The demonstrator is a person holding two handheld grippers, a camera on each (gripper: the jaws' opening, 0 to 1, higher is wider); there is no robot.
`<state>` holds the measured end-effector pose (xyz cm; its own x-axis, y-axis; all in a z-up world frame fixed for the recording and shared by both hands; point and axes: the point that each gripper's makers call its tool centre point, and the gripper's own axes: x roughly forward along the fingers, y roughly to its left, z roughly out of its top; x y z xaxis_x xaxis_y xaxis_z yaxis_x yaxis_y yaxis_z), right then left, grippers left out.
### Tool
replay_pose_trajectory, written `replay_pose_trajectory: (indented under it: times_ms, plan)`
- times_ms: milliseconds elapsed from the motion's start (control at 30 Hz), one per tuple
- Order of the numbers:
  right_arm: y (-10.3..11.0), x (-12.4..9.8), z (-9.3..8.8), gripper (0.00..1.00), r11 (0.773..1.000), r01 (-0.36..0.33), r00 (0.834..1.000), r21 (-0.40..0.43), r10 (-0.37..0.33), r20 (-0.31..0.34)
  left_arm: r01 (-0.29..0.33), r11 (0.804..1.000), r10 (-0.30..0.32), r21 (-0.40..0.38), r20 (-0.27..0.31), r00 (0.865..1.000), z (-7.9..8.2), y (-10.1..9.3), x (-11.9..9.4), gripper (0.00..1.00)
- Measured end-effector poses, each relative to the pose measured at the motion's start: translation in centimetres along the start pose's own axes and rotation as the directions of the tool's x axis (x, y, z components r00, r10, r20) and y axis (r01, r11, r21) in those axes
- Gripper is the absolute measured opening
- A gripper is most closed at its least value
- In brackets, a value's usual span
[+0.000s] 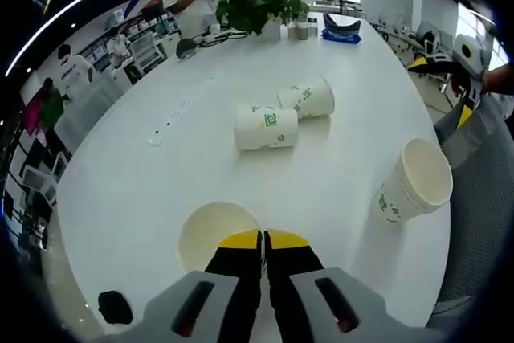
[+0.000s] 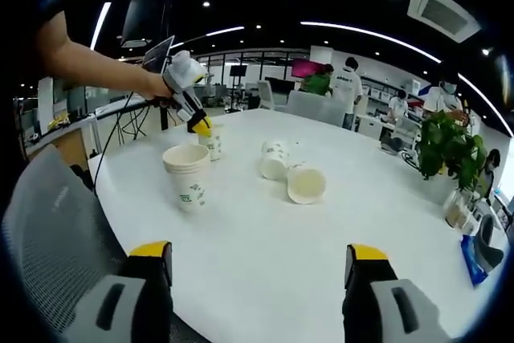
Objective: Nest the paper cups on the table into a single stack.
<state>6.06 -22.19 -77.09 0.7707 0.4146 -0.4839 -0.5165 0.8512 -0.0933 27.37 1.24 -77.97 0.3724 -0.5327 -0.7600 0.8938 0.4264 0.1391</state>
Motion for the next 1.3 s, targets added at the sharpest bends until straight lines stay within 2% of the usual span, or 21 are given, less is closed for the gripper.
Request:
replay_pose_trajectory:
  times_ms: [367, 700, 1300]
  plan:
    - [0.2, -0.1, 0.5, 0.91, 1.000, -0.004, 1.000, 0.004, 0.004, 0.020, 0.010, 1.000, -0.011, 0.029, 0.033, 0.999, 1.7, -1.6, -1.5, 0.00]
    - [0.2, -0.1, 0.7, 0.92, 1.000, -0.008, 0.999, 0.009, 0.008, 0.036, 0.018, 0.999, -0.021, 0.049, 0.054, 0.998, 2.6, -2.0, -3.2, 0.00]
    - [0.2, -0.2, 1.2, 0.94, 1.000, -0.010, 0.998, 0.006, 0.009, 0.059, 0.071, 0.991, -0.080, 0.118, 0.072, 0.994, 4.3, -5.1, -6.1, 0.00]
